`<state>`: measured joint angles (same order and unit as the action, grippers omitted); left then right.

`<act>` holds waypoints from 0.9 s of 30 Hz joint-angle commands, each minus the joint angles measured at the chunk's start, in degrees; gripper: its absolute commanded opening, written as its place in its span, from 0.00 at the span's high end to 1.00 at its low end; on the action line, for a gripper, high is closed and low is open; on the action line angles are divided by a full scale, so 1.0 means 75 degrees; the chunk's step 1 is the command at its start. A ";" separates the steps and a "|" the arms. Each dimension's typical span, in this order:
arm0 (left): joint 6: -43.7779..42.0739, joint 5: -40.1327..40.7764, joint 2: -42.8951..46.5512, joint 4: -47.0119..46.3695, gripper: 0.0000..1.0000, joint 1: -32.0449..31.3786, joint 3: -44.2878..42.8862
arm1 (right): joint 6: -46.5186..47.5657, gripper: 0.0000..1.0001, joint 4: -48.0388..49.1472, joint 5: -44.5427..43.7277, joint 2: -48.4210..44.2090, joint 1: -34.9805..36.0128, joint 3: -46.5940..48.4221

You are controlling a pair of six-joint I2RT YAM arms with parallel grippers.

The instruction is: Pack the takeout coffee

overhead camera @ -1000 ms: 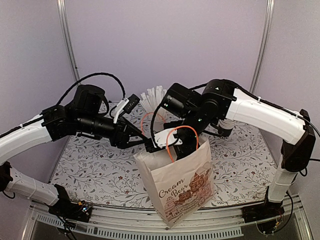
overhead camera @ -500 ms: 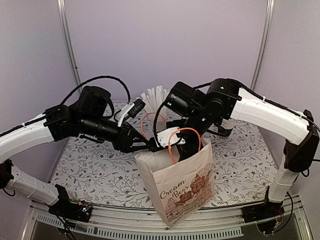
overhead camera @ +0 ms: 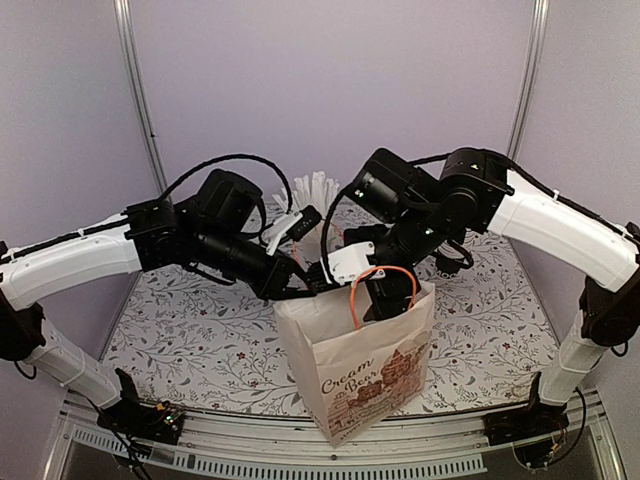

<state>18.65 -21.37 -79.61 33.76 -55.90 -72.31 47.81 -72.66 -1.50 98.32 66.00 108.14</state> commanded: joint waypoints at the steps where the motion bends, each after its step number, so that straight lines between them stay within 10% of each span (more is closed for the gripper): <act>1: -0.0451 0.0079 -0.0190 -0.0042 1.00 -0.0113 -0.0635 | 0.0275 0.01 0.0501 -0.0469 -0.0865 0.0033 0.0227; 27: -0.3155 0.0501 -0.2698 0.0986 1.00 0.0170 -0.3722 | 0.1276 0.01 0.2583 -0.2083 -0.2795 -0.1399 0.0785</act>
<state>0.69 -20.03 -97.76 37.06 -55.22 -94.83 57.54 -55.86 -17.74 80.66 60.62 112.55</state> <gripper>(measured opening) 0.019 0.989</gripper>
